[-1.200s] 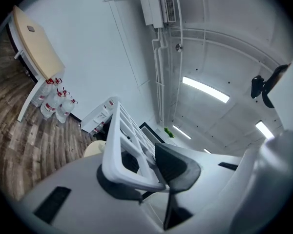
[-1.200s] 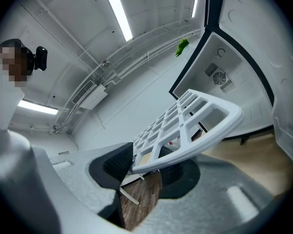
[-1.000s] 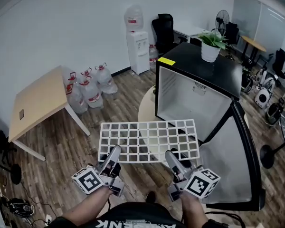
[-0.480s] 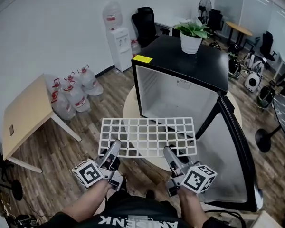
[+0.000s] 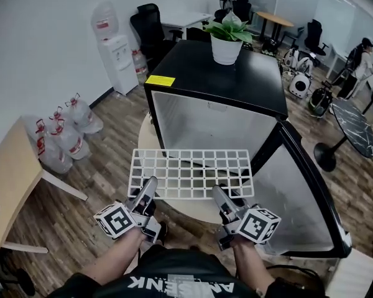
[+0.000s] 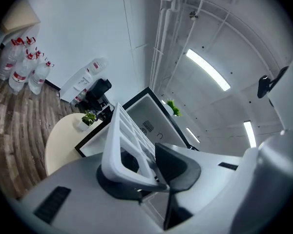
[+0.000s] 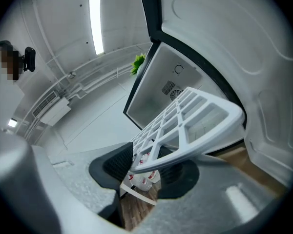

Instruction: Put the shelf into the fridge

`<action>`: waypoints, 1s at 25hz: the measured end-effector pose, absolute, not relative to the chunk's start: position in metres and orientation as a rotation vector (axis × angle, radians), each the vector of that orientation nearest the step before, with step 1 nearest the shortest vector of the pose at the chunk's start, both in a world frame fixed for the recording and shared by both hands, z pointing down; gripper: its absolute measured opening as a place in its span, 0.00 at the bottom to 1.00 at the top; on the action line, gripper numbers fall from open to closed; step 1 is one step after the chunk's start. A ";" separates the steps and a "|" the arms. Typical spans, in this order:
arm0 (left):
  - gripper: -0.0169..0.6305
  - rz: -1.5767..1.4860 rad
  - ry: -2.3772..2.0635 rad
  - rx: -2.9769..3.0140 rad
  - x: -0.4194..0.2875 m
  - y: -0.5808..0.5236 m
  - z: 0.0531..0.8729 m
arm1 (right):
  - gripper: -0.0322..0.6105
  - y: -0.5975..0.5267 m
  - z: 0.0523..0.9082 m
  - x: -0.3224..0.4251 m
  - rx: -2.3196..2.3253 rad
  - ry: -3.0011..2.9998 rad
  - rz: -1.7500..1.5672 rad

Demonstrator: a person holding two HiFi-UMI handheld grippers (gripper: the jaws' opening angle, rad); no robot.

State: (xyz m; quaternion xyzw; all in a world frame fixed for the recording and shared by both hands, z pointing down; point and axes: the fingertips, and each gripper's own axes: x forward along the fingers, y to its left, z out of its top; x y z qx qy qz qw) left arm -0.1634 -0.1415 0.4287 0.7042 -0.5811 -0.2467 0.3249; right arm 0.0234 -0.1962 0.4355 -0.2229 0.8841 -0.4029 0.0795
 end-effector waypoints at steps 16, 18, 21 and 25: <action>0.18 -0.554 -1.209 1.949 -0.185 -0.231 0.469 | 0.27 -0.238 0.481 0.011 -1.025 2.469 -1.233; 0.18 -0.539 -1.192 1.955 -0.180 -0.241 0.471 | 0.27 -0.245 0.486 0.020 -1.091 2.439 -1.256; 0.18 -0.526 -1.174 1.954 -0.181 -0.255 0.475 | 0.27 -0.256 0.492 0.022 -1.153 2.425 -1.264; 0.18 -0.514 -1.144 1.948 -0.177 -0.263 0.481 | 0.27 -0.262 0.501 0.036 -1.305 2.419 -1.272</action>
